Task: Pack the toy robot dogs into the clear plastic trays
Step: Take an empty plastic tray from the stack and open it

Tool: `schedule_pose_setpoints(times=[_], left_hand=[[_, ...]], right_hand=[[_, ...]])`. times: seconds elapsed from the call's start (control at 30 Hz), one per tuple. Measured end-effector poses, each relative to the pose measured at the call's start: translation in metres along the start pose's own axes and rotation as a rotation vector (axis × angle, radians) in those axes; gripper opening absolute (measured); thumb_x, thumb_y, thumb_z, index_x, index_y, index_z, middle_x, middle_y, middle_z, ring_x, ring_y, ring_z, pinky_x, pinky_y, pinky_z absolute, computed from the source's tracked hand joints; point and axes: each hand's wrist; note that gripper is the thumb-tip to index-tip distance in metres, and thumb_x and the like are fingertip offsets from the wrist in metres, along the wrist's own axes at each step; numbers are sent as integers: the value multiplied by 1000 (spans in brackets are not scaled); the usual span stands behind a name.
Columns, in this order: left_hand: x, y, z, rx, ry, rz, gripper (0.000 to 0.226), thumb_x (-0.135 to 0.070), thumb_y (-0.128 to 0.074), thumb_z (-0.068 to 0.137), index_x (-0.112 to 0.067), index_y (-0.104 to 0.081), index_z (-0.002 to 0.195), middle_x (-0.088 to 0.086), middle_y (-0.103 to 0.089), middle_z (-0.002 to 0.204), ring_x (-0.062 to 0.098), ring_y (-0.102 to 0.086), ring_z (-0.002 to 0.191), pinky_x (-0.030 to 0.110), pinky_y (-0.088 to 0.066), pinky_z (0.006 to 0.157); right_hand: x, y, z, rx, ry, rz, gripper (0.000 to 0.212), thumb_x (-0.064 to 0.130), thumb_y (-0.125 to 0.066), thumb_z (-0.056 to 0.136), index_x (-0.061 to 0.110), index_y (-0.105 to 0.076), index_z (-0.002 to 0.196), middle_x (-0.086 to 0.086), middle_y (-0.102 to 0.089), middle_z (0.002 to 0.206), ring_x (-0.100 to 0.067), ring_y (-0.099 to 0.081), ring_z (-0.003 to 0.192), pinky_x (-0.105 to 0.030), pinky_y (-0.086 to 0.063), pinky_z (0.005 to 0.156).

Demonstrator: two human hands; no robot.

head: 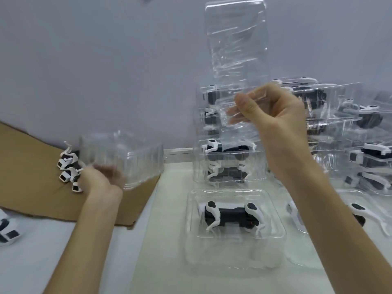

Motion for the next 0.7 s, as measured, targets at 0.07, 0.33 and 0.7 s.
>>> schedule_pose_setpoints(times=[0.07,0.33,0.7], left_hand=[[16,12,17,-53,57,68,31,-18,-40,102,-22,-51,73,-8,-50,69,8,-50,55,17,-44,44],[54,32,35,-5,-284,791,69,-15,-73,90,-12,-31,144,6,-43,131,20,-51,99,31,-40,85],[81,26,18,525,-202,1034,35,-38,-56,101,-16,-78,85,-5,-77,93,14,-67,96,35,-48,92]], right_hand=[[-3,-4,-2,18,-13,-8,18,15,-71,91,-1,-64,91,-5,-76,79,-20,-74,73,-29,-58,73],[-9,-9,-5,55,-20,-43,22,24,-72,89,2,-66,92,-3,-76,80,-22,-75,74,-28,-58,73],[-7,-11,-5,61,-23,-21,16,21,-70,90,5,-66,89,-2,-76,77,-19,-74,71,-21,-56,72]])
Point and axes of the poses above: each hand's wrist, its own z-axis towards the middle knuckle, its own y-axis out of the back of the hand, x = y × z
